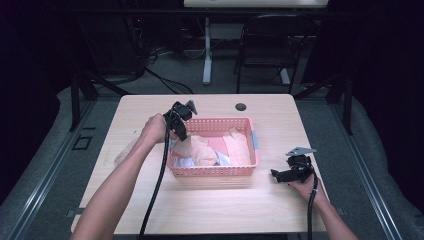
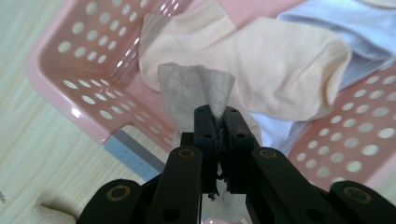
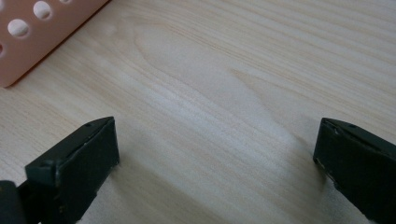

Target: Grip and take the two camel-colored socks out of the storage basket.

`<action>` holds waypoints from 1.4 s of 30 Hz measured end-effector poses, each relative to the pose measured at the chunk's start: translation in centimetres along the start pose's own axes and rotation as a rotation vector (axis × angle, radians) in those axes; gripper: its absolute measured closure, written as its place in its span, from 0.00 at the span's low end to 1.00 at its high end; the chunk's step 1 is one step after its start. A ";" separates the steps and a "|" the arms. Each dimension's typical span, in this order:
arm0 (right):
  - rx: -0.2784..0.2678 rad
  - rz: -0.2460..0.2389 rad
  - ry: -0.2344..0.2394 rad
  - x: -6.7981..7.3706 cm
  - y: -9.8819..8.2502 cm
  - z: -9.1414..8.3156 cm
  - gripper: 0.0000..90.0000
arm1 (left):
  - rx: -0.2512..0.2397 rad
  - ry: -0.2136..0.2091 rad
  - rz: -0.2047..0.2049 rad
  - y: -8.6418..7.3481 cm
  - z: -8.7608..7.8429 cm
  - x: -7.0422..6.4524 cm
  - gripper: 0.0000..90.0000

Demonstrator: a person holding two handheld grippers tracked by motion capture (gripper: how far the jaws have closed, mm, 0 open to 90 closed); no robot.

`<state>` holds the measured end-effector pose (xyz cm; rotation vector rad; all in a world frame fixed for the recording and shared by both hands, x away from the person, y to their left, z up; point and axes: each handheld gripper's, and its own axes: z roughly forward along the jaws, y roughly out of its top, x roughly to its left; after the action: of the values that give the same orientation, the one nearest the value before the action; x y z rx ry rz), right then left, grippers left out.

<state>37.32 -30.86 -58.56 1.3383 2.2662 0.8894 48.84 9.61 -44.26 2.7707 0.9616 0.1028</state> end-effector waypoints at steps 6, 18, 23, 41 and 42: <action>0.003 -0.002 0.000 0.0 0.0 0.0 0.00 | -0.032 0.018 0.031 0.7 -2.8 -0.6 0.96; -0.001 0.000 -0.005 0.0 0.0 0.0 0.00 | -0.062 0.065 0.075 1.6 -7.4 -1.5 0.96; 0.002 -0.002 0.001 0.0 0.0 0.0 0.00 | -0.074 0.084 0.082 1.4 -9.5 -1.5 0.96; 0.001 -0.002 -0.003 0.0 0.0 0.0 0.00 | -0.064 0.113 -0.018 -3.9 -12.7 2.2 0.96; 0.001 -0.001 -0.003 0.0 0.0 0.0 0.00 | -0.063 0.117 -0.034 -4.6 -13.0 2.8 0.96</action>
<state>37.27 -30.84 -58.57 1.3378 2.2648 0.8853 46.52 17.14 -32.61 2.7158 1.0143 0.2881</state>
